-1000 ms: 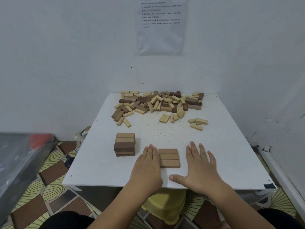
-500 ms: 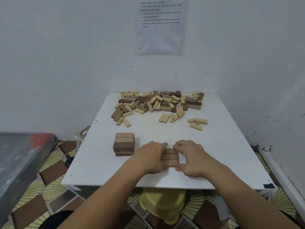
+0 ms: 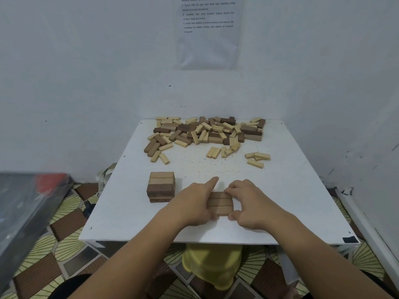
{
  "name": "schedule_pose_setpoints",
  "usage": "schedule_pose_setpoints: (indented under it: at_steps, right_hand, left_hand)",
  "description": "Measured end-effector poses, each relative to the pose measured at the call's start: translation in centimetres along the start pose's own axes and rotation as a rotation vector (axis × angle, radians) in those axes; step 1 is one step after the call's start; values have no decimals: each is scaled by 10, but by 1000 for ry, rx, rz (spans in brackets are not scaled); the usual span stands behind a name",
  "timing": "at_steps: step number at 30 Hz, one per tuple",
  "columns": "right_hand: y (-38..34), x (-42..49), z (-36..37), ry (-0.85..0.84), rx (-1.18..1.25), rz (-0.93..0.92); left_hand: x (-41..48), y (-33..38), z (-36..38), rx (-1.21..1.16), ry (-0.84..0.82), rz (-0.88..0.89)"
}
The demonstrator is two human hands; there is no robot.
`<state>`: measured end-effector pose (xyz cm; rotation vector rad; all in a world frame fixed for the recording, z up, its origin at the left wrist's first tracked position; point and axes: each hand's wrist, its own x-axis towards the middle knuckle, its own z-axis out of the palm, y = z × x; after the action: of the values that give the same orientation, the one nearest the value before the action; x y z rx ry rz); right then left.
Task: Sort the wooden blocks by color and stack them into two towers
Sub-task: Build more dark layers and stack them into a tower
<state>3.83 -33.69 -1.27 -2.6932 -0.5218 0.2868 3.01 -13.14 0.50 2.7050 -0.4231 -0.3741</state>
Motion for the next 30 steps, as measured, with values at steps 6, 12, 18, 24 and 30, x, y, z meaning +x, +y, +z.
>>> schedule_pose_setpoints:
  at_steps: [6,12,18,24,30]
  right_hand:
    - [1,1,2,8,2,3]
    - [-1,3,3,20,-26,-12]
    - [2,-5,-4,47,37,-58]
    - [-25,0,-44,200,102,-191]
    - [-84,43,-59,286,249,-343]
  left_hand:
    - [-1,-1,1,-74,5,-20]
    - [6,0,-3,-2,-15,3]
    - [9,2,-12,73,-15,44]
    - [-20,-4,-69,10,105,101]
    - [-46,-58,-125,-143,210,95]
